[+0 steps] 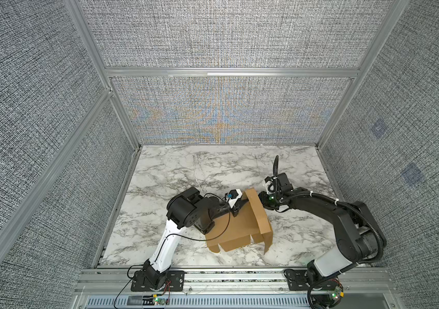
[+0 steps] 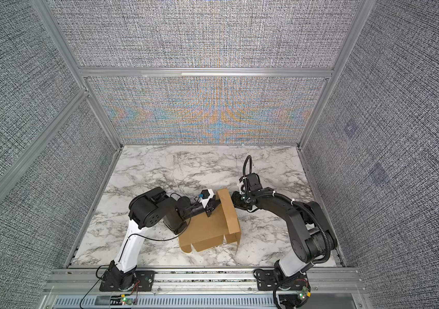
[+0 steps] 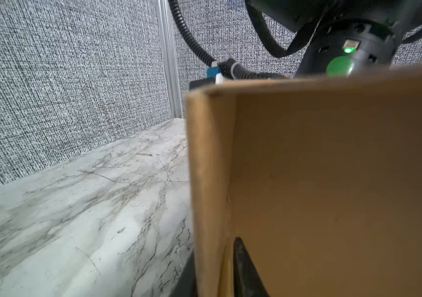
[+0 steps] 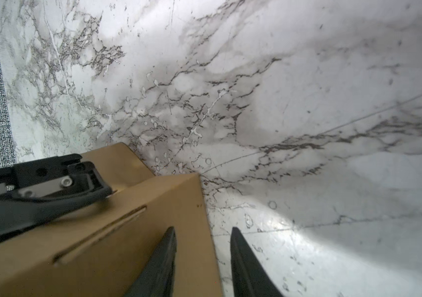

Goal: Assemble paper box
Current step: First fold the bottom flaps of a flat cardboard box at the center of the table, then place the paper box at the center of the table.

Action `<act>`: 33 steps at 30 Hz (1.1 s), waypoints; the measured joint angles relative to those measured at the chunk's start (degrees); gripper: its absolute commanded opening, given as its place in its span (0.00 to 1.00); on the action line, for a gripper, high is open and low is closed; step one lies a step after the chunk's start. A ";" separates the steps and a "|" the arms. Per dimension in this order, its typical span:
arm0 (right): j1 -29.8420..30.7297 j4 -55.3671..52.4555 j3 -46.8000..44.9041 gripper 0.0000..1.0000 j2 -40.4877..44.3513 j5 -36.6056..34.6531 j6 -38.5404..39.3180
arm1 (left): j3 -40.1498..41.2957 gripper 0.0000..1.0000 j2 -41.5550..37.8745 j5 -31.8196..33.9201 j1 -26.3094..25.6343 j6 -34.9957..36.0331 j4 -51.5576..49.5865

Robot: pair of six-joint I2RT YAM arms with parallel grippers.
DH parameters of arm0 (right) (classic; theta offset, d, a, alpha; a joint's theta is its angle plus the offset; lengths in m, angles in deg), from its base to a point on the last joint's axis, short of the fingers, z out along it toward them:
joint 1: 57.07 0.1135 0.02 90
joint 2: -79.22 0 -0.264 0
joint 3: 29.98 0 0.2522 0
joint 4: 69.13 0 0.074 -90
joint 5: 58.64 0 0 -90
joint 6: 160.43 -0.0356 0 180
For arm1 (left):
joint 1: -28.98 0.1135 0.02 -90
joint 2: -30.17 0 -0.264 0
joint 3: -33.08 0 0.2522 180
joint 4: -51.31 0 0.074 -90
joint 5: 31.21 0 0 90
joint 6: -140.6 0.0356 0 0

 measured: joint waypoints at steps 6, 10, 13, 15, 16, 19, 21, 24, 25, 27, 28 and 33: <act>-0.68 -0.17 -1.60 0.38 0.07 0.79 1.29 | 0.68 0.24 -0.79 -0.57 0.26 0.22 -1.42; 0.04 0.17 -2.54 0.37 -0.61 1.22 1.22 | -0.42 0.22 -0.11 -0.72 0.26 0.35 -2.54; 1.11 0.39 -1.99 0.38 -1.68 1.64 1.22 | -1.09 0.19 0.59 -1.14 0.26 0.44 -3.43; 1.68 0.63 -1.86 0.38 -1.88 1.77 1.20 | -1.44 0.15 0.68 -1.57 0.17 0.57 -4.59; 1.88 0.63 -1.79 0.37 -1.90 1.84 1.18 | -1.57 0.10 0.68 -1.60 0.15 0.92 -5.05; 2.01 0.33 -1.07 0.38 -2.10 1.22 1.20 | -1.51 0.00 0.68 -2.01 0.13 2.08 -5.18; 2.01 0.28 -0.76 0.38 -2.29 1.09 1.22 | -1.44 0.00 0.68 -1.99 0.13 2.64 -5.22; 2.01 0.26 -0.52 0.38 -2.43 1.11 1.20 | -1.33 0.00 0.68 -1.97 0.13 3.34 -5.22; 2.01 0.15 -0.33 0.37 -2.38 1.09 1.20 | -1.33 0.00 0.63 -1.97 0.13 3.45 -5.22; 1.70 -0.13 -0.02 0.37 -1.70 0.90 1.27 | -1.40 0.00 0.33 -1.97 0.09 3.54 -5.66; 1.36 -0.17 -0.02 0.38 -0.98 0.83 1.31 | -1.49 0.00 -0.13 -1.97 0.09 3.58 -6.64; -2.38 -1.49 -0.98 0.41 6.36 -0.44 1.49 | -1.68 0.00 -6.78 -1.99 0.83 3.87 -15.45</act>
